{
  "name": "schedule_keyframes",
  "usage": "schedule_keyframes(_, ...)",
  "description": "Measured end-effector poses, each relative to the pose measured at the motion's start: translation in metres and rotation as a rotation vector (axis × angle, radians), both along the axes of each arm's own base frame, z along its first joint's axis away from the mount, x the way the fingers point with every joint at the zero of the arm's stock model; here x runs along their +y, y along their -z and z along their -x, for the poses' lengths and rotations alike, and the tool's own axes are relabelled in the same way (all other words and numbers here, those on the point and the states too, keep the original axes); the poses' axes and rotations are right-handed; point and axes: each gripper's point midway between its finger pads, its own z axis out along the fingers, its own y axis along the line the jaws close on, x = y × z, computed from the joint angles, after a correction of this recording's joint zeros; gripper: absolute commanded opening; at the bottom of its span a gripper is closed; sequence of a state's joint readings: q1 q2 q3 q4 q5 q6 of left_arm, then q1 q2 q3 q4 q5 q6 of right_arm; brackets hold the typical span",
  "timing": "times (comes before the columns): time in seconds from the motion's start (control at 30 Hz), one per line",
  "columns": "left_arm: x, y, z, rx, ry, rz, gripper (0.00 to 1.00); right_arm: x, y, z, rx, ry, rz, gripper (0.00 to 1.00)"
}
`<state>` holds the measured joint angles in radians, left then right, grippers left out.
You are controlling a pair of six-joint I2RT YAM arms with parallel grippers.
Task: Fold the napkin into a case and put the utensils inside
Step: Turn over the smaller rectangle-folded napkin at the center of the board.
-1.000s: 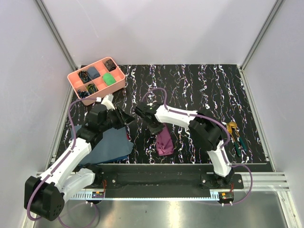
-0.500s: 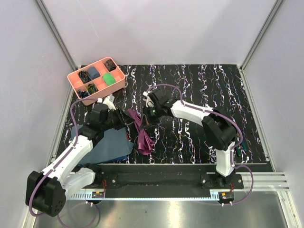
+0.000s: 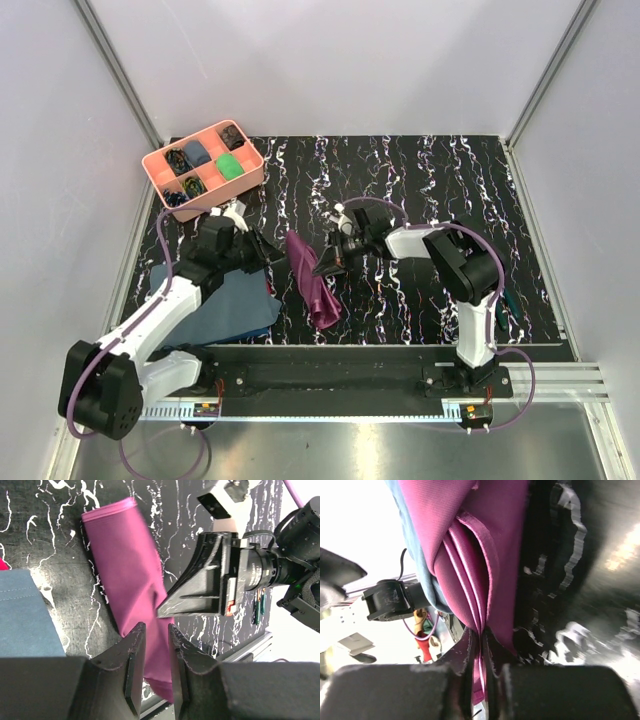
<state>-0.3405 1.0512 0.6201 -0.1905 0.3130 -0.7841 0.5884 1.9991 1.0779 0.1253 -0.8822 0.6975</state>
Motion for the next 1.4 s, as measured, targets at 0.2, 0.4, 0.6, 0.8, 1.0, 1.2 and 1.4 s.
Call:
schedule_keyframes(0.2,-0.003,0.016,-0.004,0.044,0.008,-0.019,0.27,-0.029,0.014,-0.005,0.053,0.041,-0.023,0.44)
schedule_keyframes(0.4,-0.02,0.03,-0.014,0.087,0.054,-0.032,0.26,-0.087,0.028,-0.036,0.025,0.128,0.191,0.61)
schedule_keyframes(0.6,-0.049,0.032,-0.027,0.088,0.121,-0.007,0.26,-0.105,-0.03,-0.031,-0.19,0.14,0.356,0.6)
schedule_keyframes(0.8,-0.069,0.036,-0.044,0.08,0.148,0.019,0.25,-0.041,-0.041,0.055,-0.221,-0.032,0.275,0.42)
schedule_keyframes(1.0,-0.076,0.037,-0.041,0.083,0.167,0.027,0.25,-0.07,0.018,0.089,-0.061,-0.01,0.38,0.34)
schedule_keyframes(1.2,-0.075,0.04,-0.032,0.09,0.175,0.029,0.25,-0.075,0.038,0.089,-0.026,-0.003,0.414,0.38)
schedule_keyframes(1.4,-0.072,0.022,-0.028,0.049,0.177,0.046,0.25,-0.093,0.034,0.052,-0.165,0.04,0.571,0.45)
